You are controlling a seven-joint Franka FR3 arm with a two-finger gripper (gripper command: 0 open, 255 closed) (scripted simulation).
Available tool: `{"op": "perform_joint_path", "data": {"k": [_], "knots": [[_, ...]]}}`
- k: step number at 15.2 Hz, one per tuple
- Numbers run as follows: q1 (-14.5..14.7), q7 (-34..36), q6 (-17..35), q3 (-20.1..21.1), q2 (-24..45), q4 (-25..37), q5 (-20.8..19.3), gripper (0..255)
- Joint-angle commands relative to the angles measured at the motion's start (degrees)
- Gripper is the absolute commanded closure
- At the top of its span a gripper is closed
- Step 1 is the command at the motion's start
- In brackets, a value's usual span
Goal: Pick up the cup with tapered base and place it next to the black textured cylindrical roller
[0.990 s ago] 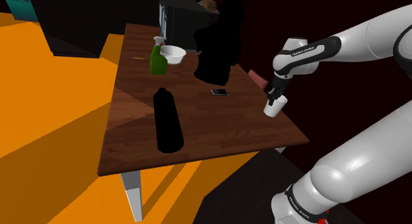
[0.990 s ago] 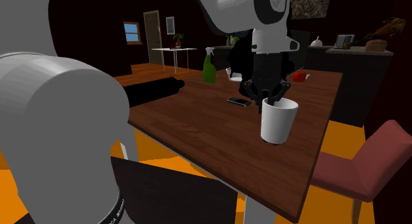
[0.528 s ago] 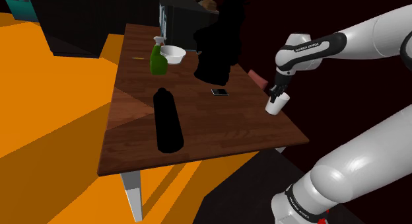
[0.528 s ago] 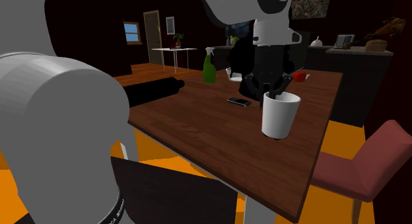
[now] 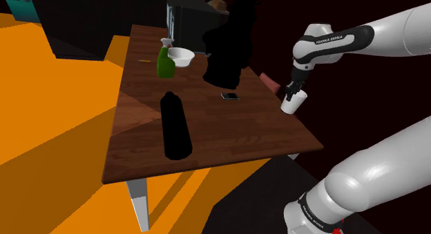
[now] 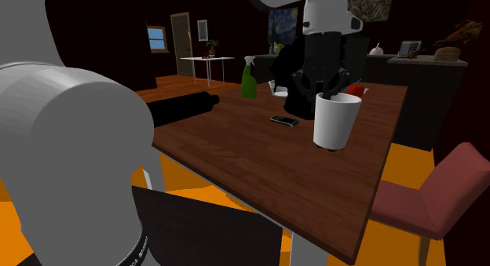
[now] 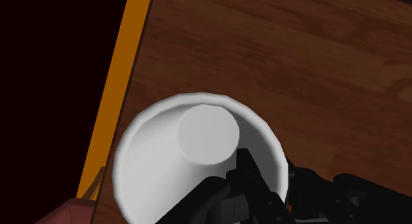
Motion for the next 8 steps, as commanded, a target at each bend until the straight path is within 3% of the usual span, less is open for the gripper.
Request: {"op": "perform_joint_path", "data": {"k": [1,8], "knots": [[0.0,0.1,-1.7,0.2,-0.8,1.0,-0.1,255],[0.2,-0.2,-7.3,0.8,-2.5,4.9,-0.1,255]]}}
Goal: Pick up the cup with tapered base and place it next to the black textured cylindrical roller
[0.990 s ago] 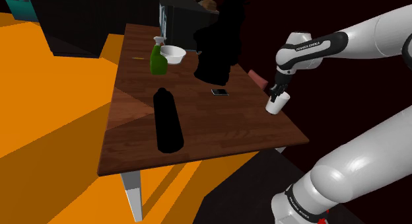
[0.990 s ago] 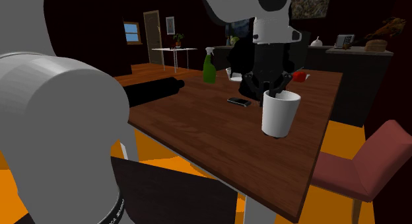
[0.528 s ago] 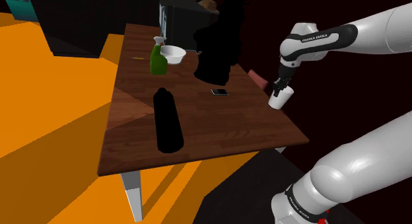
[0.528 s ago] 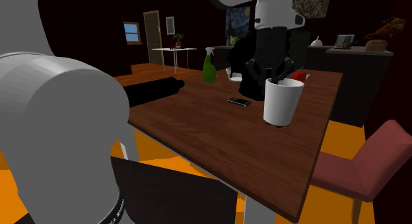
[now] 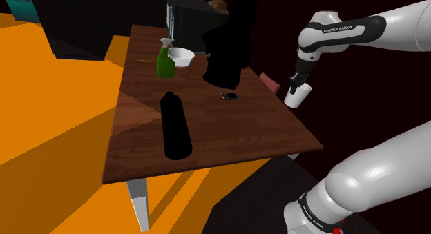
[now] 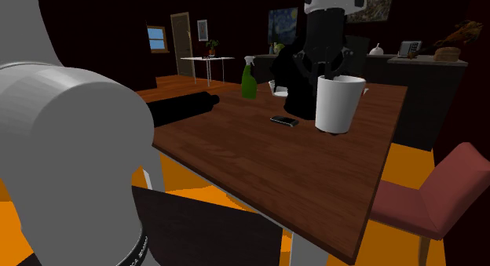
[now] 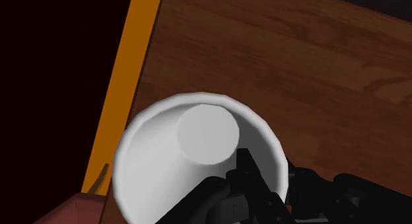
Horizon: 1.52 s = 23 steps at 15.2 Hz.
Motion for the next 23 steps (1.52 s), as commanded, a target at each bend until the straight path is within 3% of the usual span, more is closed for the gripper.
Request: {"op": "perform_joint_path", "data": {"k": [1,17,23], "knots": [[0.0,-0.2,-1.6,0.1,-0.3,1.3,0.0,255],[0.4,-1.2,-13.5,1.2,-1.5,12.1,0.5,255],[3.7,4.9,-13.5,5.0,4.1,16.5,3.6,255]]}}
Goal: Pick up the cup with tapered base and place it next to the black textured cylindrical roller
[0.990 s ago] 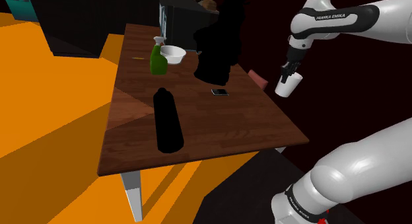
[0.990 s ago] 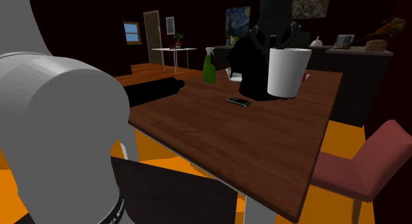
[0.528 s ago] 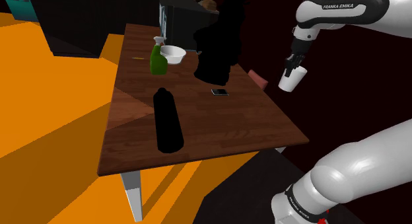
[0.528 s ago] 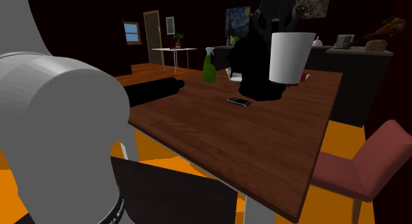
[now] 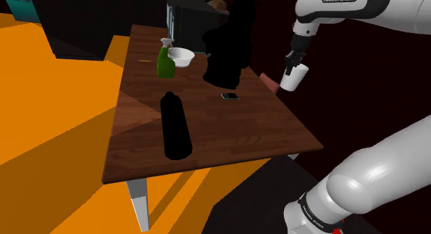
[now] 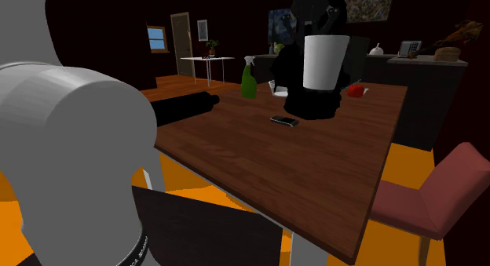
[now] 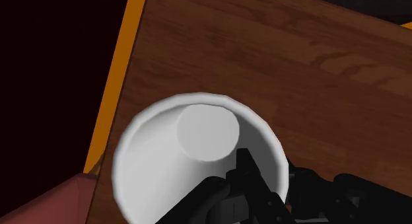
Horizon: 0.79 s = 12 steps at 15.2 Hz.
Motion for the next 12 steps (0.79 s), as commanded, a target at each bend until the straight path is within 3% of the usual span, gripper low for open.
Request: {"op": "perform_joint_path", "data": {"k": [1,12], "knots": [[1.1,2.0,-0.5,1.2,2.5,2.6,1.2,255],[6.3,11.4,-3.0,6.5,17.3,18.4,6.0,255]]}}
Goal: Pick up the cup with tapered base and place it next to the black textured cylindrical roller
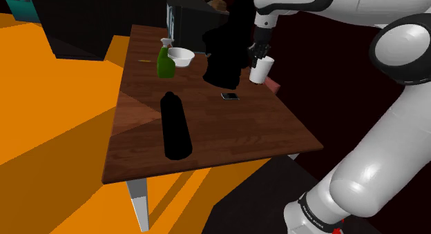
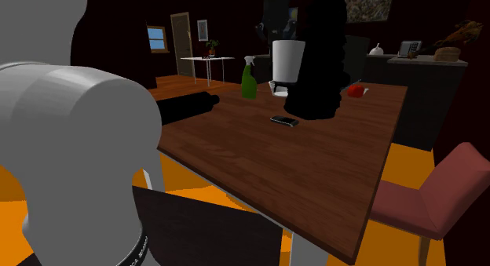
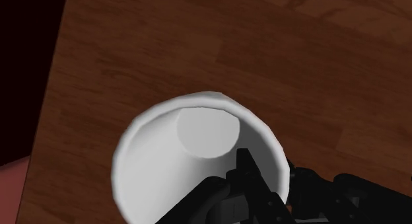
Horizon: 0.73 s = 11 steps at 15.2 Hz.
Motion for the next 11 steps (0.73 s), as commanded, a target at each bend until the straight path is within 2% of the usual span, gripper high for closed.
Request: {"op": "perform_joint_path", "data": {"k": [1,7,11], "knots": [[0.9,1.7,-1.1,0.9,2.9,3.7,0.7,255],[3.1,6.0,-5.2,3.0,14.0,18.5,2.7,255],[4.1,8.6,-10.0,4.1,23.7,32.8,4.0,255]]}}
